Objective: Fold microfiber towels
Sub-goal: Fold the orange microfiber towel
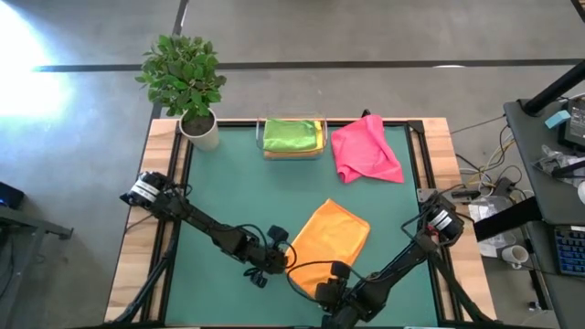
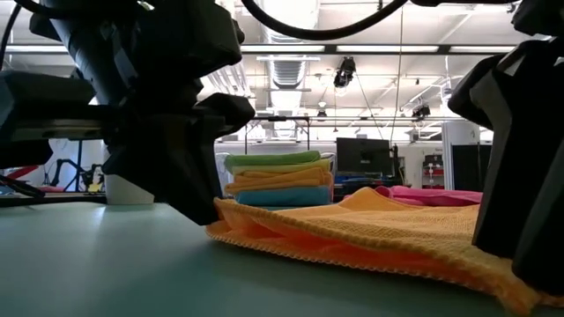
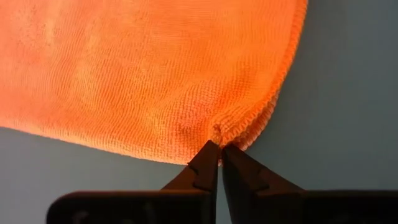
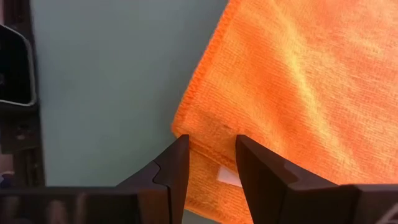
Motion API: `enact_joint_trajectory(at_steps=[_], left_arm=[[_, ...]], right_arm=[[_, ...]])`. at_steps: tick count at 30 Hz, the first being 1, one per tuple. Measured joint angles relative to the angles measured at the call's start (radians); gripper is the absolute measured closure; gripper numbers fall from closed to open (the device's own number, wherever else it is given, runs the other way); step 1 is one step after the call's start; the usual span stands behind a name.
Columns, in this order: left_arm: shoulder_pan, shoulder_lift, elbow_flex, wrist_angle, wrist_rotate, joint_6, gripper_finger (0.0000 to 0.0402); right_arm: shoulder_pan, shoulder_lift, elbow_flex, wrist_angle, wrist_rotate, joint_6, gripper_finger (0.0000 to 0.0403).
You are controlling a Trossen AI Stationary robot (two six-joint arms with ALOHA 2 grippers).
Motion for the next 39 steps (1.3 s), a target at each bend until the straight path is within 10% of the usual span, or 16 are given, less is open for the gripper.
enact_joint_trajectory(at_steps=[14,23,39], left_arm=[[0.008,0.0,0.003,0.0,0.0,-0.022,0.0401],[0.008,0.0,0.004,-0.002,0.0,-0.102,0.0401],[-0.004,-0.103,0.09,-0.146,0.044,-0.1,0.0402]], right_arm=[[-0.017,-0.007,-0.059,0.049,-0.048,-0.021,0.0285],[-0.036,-0.007,-0.073,0.026,-0.078,0.032,0.0386],[0.003,-0.018,0.116,-0.204,-0.111,0.032,0.0394]])
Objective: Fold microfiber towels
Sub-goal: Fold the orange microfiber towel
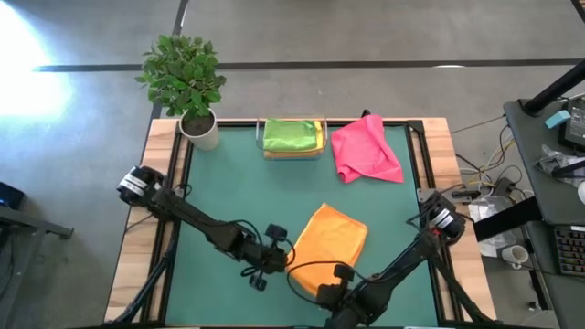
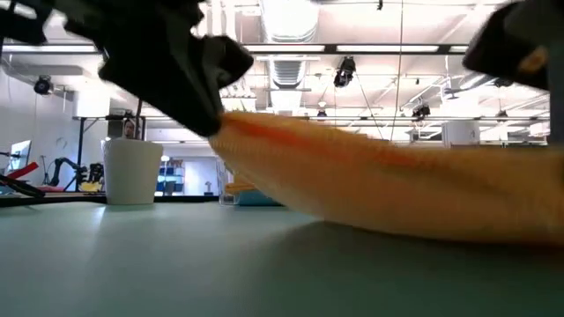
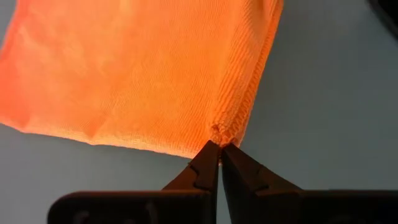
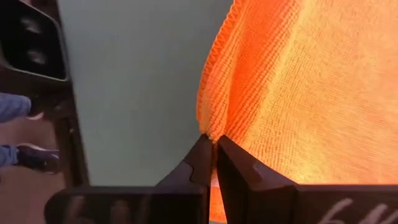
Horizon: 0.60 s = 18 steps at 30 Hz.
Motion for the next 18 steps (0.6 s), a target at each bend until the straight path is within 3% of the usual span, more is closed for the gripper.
enact_joint_trajectory(at_steps=[10,14,18], left_arm=[[-0.043,-0.022,0.119,-0.092,0.014,0.0,0.0402],[-0.056,-0.024,0.186,-0.189,0.016,0.0,0.0402],[-0.045,-0.023,0.193,-0.203,-0.036,0.009,0.0402]], right_arm=[[0.031,-0.004,0.201,-0.112,0.002,0.065,0.0394],[0.039,-0.006,0.265,-0.153,0.011,0.142,0.0394],[0.043,-0.007,0.277,-0.318,0.057,0.281,0.0394]])
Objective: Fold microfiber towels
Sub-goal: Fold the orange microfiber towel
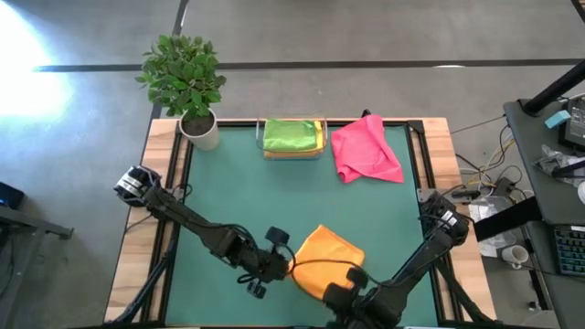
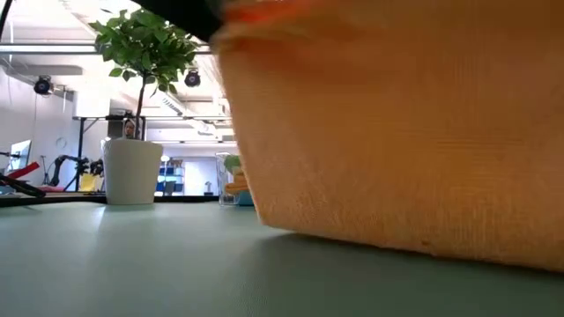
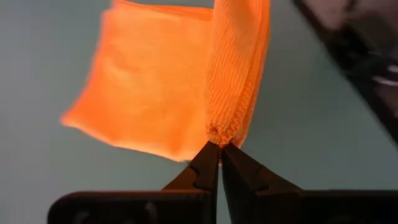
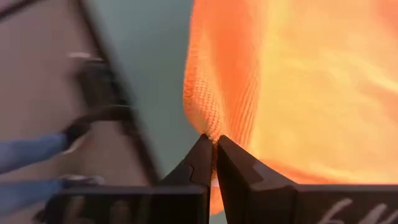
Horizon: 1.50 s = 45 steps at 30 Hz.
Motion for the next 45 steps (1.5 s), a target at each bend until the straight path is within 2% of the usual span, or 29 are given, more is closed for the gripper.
enact_joint_trajectory(at_steps=[5,16,25,32,39,45], left_arm=[[0.072,0.037,-0.003,0.023,-0.077,-0.009,0.0401],[0.218,0.146,-0.003,0.081,-0.062,-0.009,0.0401],[0.264,0.173,-0.004,0.13,-0.034,-0.008,0.0401],[0.289,0.171,-0.004,0.194,-0.037,0.0,0.0398],[0.303,0.171,-0.005,0.191,-0.046,0.001,0.034],[0.303,0.169,-0.005,0.191,-0.045,-0.002,0.0285]], right_arm=[[-0.015,0.0,-0.044,-0.189,0.008,0.22,0.0394],[-0.062,0.001,-0.182,-0.218,0.004,0.459,0.0394],[-0.074,0.001,-0.243,-0.23,-0.023,0.586,0.0394],[-0.075,0.001,-0.267,-0.25,-0.032,0.612,0.0394],[-0.076,0.001,-0.267,-0.275,-0.044,0.609,0.0388],[-0.081,-0.005,-0.267,-0.343,-0.06,0.629,0.0342]])
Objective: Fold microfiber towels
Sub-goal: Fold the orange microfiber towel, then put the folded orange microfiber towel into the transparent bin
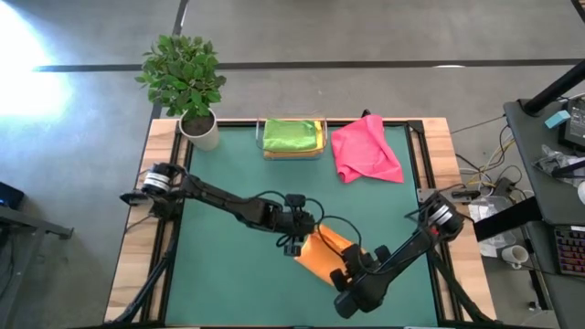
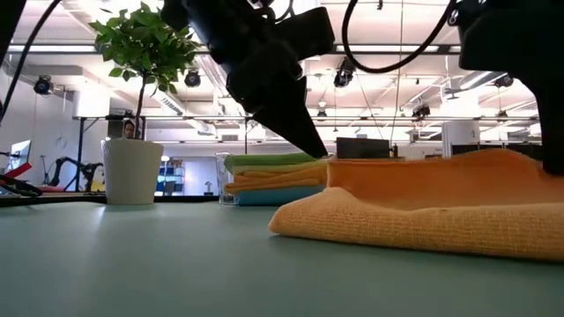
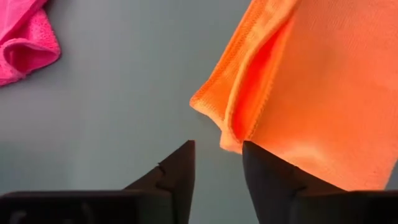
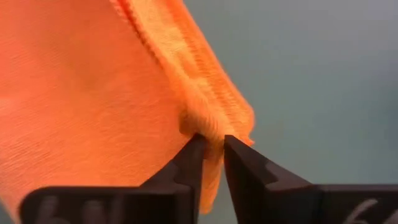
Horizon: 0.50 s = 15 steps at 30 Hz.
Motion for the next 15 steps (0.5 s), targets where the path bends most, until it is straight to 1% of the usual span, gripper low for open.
enact_joint_trajectory(at_steps=[4,8,12,15], left_arm=[[0.0,-0.008,0.0,0.0,0.0,-0.006,0.0266],[0.0,-0.023,0.001,-0.044,0.001,-0.006,0.0262],[-0.008,-0.059,0.002,-0.179,0.004,-0.006,0.0262],[-0.033,-0.095,0.0,-0.275,0.021,0.005,0.0262]], right_arm=[[-0.002,-0.02,0.0,-0.076,0.0,0.041,0.0303],[-0.002,-0.067,-0.001,-0.14,0.002,0.059,0.0272],[0.016,-0.138,0.0,-0.137,0.015,0.025,0.0255],[0.055,-0.174,0.003,-0.127,0.038,-0.017,0.0251]])
